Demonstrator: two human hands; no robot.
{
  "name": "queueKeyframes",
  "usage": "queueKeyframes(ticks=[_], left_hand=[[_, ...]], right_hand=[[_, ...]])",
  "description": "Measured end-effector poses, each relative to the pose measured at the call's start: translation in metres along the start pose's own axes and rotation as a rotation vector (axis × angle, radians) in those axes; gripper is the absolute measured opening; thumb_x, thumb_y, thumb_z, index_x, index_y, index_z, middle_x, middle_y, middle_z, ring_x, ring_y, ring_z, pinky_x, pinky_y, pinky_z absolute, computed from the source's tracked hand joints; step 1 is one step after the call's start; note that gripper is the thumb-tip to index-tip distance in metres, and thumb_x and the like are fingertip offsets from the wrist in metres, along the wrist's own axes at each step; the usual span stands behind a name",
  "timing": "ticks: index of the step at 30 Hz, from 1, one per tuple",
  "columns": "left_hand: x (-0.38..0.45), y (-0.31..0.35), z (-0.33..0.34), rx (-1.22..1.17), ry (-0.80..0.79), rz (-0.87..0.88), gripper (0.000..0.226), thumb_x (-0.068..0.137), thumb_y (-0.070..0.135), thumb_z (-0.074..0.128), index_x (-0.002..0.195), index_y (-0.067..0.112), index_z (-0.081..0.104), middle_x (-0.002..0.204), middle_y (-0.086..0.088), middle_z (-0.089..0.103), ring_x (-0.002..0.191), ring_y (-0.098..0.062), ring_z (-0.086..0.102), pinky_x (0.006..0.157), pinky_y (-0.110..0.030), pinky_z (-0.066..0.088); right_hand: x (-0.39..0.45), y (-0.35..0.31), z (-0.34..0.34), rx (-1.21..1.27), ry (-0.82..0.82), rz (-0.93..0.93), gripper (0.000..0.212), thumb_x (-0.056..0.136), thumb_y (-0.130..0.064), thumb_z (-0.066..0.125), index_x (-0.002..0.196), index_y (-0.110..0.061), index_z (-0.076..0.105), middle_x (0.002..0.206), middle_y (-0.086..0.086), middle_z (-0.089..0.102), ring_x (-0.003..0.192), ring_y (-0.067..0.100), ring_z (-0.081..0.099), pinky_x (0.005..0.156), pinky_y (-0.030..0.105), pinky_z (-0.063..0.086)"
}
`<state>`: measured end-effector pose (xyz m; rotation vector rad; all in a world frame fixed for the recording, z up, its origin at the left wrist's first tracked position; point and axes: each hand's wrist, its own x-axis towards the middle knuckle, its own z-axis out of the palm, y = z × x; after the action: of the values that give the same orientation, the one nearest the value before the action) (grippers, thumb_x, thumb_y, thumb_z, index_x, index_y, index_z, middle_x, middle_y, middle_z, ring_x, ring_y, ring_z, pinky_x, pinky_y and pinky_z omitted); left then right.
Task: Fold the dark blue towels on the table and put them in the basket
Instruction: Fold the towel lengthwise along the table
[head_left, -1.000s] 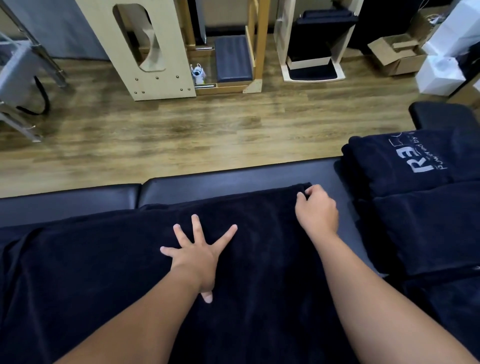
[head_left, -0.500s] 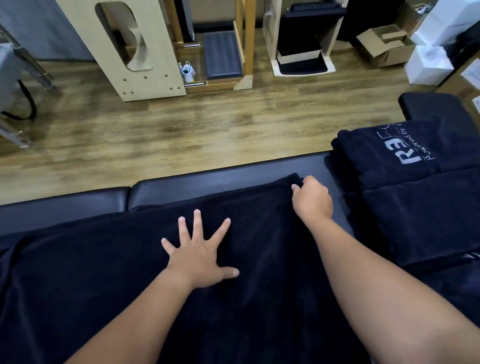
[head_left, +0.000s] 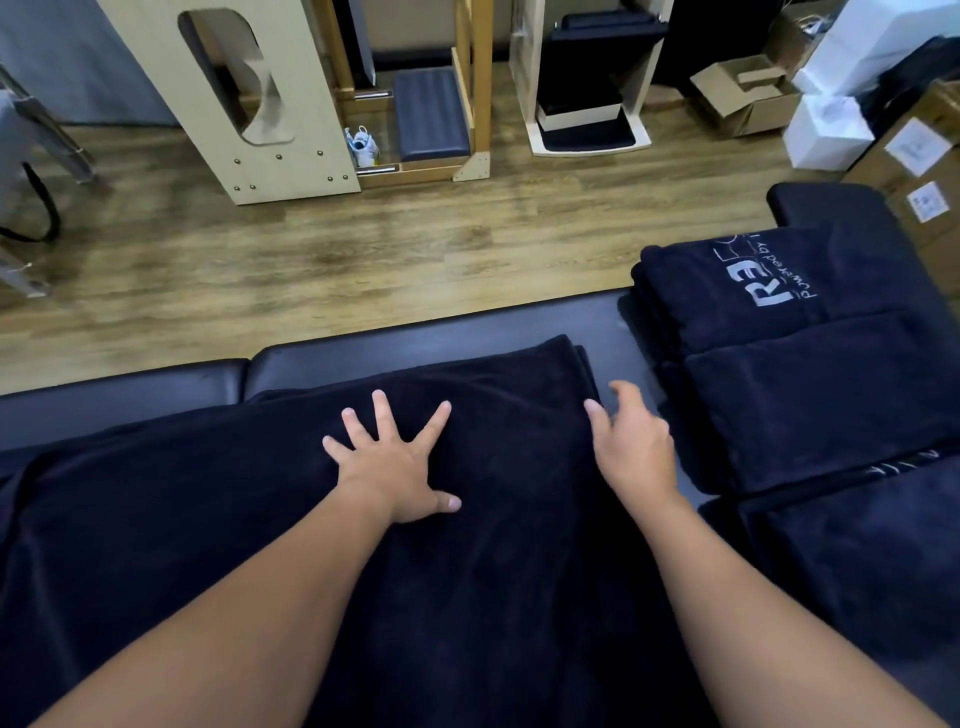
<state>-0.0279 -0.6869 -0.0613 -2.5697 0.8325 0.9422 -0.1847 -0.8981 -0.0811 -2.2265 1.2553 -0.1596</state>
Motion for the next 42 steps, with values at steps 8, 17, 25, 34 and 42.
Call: queueKeyframes(ticks=[8, 17, 25, 34, 42], left_hand=[[-0.02, 0.082, 0.011, 0.122, 0.019, 0.474, 0.091, 0.091, 0.054, 0.056, 0.15, 0.06, -0.013, 0.164, 0.004, -0.03, 0.148, -0.046, -0.027, 0.11, -0.08, 0.004], [0.007, 0.144, -0.012, 0.277, 0.018, 0.391, 0.117, 0.058, 0.098, 0.054, 0.135, 0.07, -0.029, 0.158, -0.006, -0.042, 0.141, -0.062, -0.026, 0.109, -0.081, 0.002], [0.014, 0.16, -0.019, 0.123, -0.022, 0.359, 0.112, 0.073, 0.084, 0.061, 0.14, 0.067, -0.027, 0.159, 0.002, -0.04, 0.143, -0.056, -0.028, 0.108, -0.081, 0.0], [-0.013, 0.064, -0.002, 0.032, 0.199, 0.47, 0.077, 0.094, 0.032, 0.065, 0.159, 0.023, 0.024, 0.169, -0.01, 0.004, 0.153, -0.028, 0.017, 0.118, -0.047, 0.032], [-0.111, -0.082, 0.123, -0.118, 0.282, 0.157, 0.061, 0.107, 0.042, 0.034, 0.161, 0.026, 0.011, 0.169, 0.001, -0.006, 0.155, -0.015, -0.009, 0.122, -0.062, 0.01]], right_hand=[[-0.117, 0.055, -0.014, -0.124, -0.196, -0.027, 0.079, 0.091, -0.046, 0.058, 0.153, -0.034, 0.011, 0.111, -0.001, 0.069, 0.107, 0.028, 0.063, 0.094, 0.047, 0.041], [-0.202, 0.137, -0.032, -0.352, -0.077, 0.015, 0.058, 0.09, -0.049, 0.065, 0.14, -0.027, 0.047, 0.079, 0.003, 0.067, 0.085, 0.027, 0.066, 0.075, 0.04, 0.042], [-0.233, 0.141, -0.05, -0.338, -0.178, 0.092, 0.048, 0.097, -0.039, 0.053, 0.135, -0.034, 0.025, 0.109, -0.008, 0.067, 0.106, 0.018, 0.056, 0.077, 0.036, 0.03], [-0.212, 0.058, -0.01, -0.515, -0.25, -0.329, 0.059, 0.045, -0.015, 0.079, 0.099, -0.019, 0.055, 0.109, 0.008, 0.051, 0.09, 0.031, 0.053, 0.068, 0.04, 0.05], [-0.219, -0.043, 0.054, -0.59, -0.575, -0.733, 0.069, 0.095, -0.027, 0.058, 0.155, -0.022, 0.024, 0.167, 0.011, 0.002, 0.153, 0.042, 0.001, 0.114, 0.069, 0.018]])
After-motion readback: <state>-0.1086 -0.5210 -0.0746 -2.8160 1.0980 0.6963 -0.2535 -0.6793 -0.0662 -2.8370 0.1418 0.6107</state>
